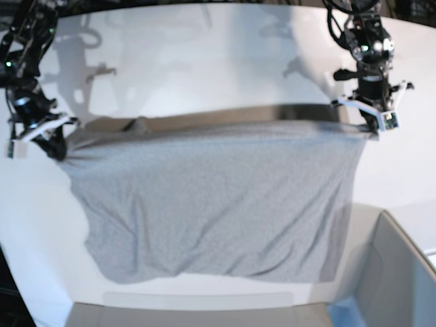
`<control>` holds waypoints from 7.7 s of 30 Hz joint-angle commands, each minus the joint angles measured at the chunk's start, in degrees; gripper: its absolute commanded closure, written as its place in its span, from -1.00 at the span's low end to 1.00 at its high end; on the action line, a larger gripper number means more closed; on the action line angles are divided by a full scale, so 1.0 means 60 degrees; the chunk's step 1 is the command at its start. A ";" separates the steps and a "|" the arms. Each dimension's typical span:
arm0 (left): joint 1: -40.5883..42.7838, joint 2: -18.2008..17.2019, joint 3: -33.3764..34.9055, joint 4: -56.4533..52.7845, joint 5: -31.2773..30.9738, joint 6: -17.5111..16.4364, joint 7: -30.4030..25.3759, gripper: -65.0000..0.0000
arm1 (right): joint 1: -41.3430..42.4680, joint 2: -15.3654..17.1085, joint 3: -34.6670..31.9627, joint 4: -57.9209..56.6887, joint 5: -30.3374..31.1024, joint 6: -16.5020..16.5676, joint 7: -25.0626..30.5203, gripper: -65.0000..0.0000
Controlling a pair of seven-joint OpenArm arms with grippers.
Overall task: Layout the t-shirt on the table in an organized manner, then fold the t-shirt properly
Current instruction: 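Lower the shirt flat onto the table, holding its edge with both grippers, then drag the held shirt edge across the table with both grippers, then open both grippers and release the shirt edge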
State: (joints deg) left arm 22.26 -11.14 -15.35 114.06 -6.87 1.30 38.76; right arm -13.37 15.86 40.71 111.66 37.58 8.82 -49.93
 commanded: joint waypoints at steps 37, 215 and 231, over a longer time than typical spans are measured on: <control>0.1293 0.0208 -0.0159 0.0206 0.0201 0.0128 0.0477 1.00 | -0.2219 -0.0540 -0.0418 0.0211 0.0161 0.0515 0.1106 1.00; -0.3556 -0.0745 0.0955 -0.3501 0.0171 -0.2319 0.3012 1.00 | 0.2103 0.1511 -0.2030 -0.5723 -0.1421 0.0457 0.1707 1.00; -0.2853 -0.0745 0.0178 -0.2900 0.0142 -0.2334 0.3012 1.00 | 0.1561 0.1467 -0.1693 -0.5049 -0.1363 0.0515 0.1648 1.00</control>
State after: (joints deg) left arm 5.89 -14.92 -14.11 95.61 -6.02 -12.93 57.82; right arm -4.93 23.86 30.52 80.18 28.32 11.51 -41.39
